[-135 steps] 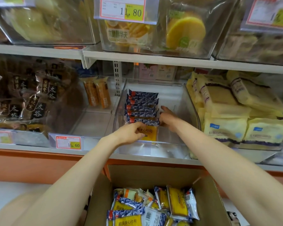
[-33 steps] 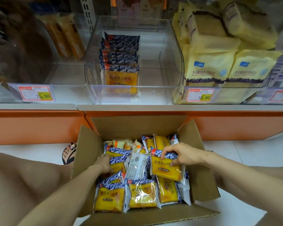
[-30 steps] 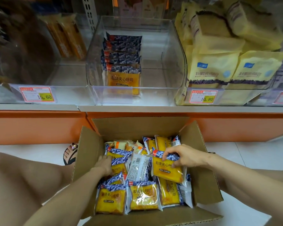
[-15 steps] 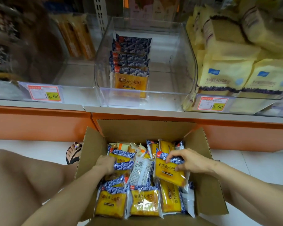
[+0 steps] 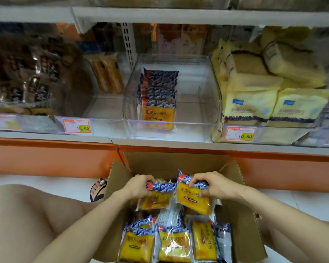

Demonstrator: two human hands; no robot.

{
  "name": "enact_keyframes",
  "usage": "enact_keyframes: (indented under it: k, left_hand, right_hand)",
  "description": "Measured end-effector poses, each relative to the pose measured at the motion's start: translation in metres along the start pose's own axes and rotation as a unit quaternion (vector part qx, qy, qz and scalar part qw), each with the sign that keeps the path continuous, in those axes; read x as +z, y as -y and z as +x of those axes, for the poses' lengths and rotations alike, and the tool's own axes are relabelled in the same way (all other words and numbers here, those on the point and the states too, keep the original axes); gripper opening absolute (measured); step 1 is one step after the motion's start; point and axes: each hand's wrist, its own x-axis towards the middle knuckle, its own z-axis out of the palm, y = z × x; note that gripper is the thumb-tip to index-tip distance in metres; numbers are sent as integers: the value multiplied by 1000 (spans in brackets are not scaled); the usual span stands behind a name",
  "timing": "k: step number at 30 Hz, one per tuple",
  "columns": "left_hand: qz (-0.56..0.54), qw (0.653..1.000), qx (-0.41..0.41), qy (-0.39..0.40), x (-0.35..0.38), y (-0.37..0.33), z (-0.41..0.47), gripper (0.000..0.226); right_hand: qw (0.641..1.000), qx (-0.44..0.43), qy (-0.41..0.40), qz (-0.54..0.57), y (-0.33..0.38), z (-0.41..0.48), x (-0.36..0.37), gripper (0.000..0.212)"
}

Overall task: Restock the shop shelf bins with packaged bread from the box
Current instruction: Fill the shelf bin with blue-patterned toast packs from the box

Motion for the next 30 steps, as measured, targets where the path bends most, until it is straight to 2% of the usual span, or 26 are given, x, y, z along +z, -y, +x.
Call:
enact_keyframes:
  k: [4,12,15,19,24,27,30]
  left_hand:
    - [-32,996,57,-61,-33,-30,-22,36]
    - [-107,967,134,-189,-114,-64,-85,51]
    - [-160,951,172,-203,-149,-71,-106,42]
    - [-148,932,213,-254,-199,-77,-105,21]
    - [-220,901,224,-299,-241,-99,-68,22]
    - [-211,905,220,-295,-250,-107,-40,23]
    - [-132,938,190,-260,-247,-106,-15,14]
  right_hand:
    - [999,-29,-21,20,20,-11,-21,34]
    - [985,-126,-100,61,67,-62,-85,35]
    - [974,-159,-130,95,81,-77,-109,33]
    - [960,-175,-185,118,91,-88,-134,31]
    - [939,-185,-244,158,95,-86,-155,31]
    - [932,-181,-268,162,93,-78,-162,33]
    - [932,-173,-272,163,91,-71,-166,32]
